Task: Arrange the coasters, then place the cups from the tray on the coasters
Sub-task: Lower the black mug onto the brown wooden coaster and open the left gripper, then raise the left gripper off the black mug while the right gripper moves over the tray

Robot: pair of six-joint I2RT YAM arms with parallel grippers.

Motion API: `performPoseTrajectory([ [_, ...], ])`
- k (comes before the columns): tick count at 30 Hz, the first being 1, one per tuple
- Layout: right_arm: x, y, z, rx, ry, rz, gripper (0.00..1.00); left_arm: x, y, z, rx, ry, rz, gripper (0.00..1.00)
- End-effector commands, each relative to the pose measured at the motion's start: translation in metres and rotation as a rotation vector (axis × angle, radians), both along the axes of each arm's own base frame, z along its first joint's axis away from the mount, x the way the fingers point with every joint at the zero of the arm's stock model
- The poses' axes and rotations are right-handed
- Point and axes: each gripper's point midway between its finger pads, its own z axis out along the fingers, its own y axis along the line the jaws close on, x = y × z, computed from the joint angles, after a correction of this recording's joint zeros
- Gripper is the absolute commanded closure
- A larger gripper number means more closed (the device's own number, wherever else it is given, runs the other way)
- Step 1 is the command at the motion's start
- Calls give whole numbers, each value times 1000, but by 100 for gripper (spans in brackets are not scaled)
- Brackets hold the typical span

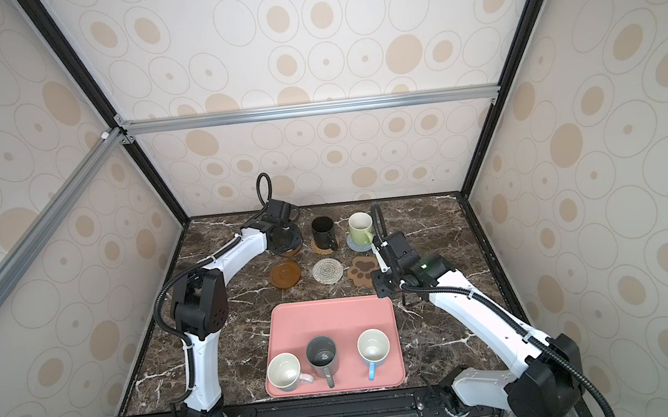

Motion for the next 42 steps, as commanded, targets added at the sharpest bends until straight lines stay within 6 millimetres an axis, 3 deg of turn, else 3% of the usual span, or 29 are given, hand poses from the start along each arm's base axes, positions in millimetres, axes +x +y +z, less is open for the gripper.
performPoseTrajectory([
  [1,-2,1,3,12,6,-7,51,4,-7,25,-20,-58,-28,59],
  [10,-3,-2,5,5,-2,-13,50,-4,0,27,-10,-60,-9,58],
  [18,-1,-7,13,-11,-29,-25,50,-20,5,49,-34,-105,-18,56],
  [27,-3,-10,18,-20,-7,-49,50,-52,16,77,-74,-195,-41,55],
  [37,-29,-15,13,22,94,-98,50,-84,29,114,-105,-342,-78,52],
  [42,-53,-21,5,42,178,-140,51,-97,39,118,-118,-380,-82,49],
])
